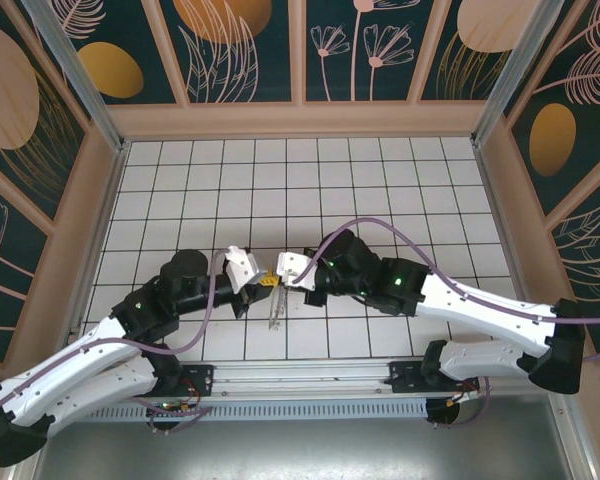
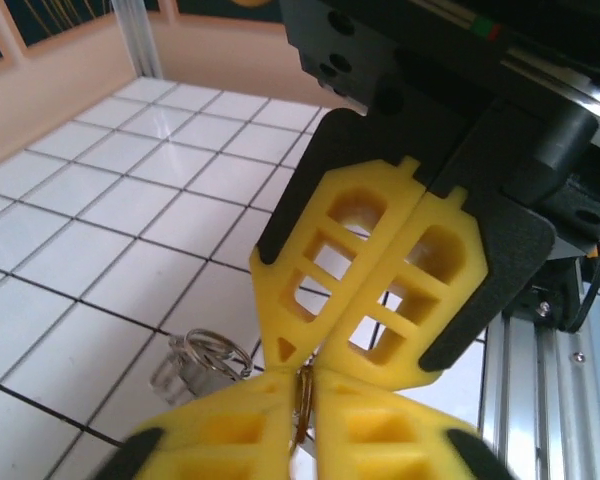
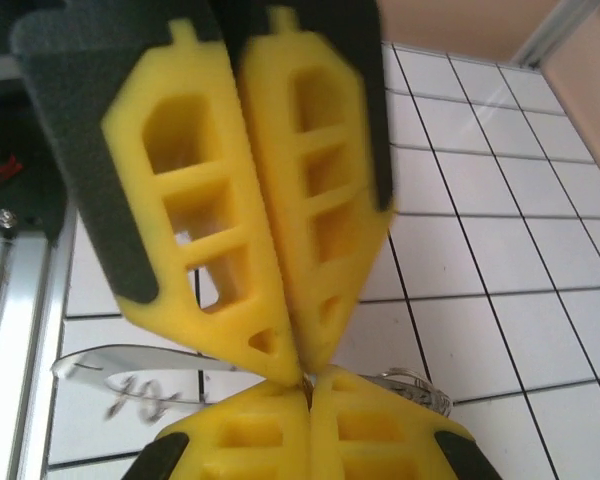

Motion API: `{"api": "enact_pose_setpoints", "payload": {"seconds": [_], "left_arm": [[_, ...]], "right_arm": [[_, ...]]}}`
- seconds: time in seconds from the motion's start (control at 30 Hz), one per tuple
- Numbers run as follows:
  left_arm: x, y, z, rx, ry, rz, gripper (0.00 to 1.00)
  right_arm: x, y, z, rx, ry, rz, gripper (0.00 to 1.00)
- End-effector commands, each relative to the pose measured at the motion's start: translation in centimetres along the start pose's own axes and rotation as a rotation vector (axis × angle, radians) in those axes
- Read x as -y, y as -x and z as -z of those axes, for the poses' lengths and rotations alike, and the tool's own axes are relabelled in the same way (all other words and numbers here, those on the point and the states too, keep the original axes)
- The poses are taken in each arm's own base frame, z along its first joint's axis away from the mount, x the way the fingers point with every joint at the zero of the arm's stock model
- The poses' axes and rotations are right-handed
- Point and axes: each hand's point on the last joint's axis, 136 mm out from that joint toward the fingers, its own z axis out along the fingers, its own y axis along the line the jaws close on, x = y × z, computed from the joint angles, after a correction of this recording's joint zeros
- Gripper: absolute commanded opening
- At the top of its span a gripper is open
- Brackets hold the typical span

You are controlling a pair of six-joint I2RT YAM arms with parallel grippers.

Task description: Put the keys on the keyring

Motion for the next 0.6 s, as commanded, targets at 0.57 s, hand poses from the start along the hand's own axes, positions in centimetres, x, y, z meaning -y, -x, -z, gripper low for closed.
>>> {"api": "enact_pose_setpoints", "payload": {"seconds": [0.57], "left_arm": [[3.5, 7.7, 3.8, 0.382, -0.149, -0.077, 0.0]], "right_arm": [[-2.3, 6.1, 5.0, 0.371, 0.097, -0.01, 0.07]]}}
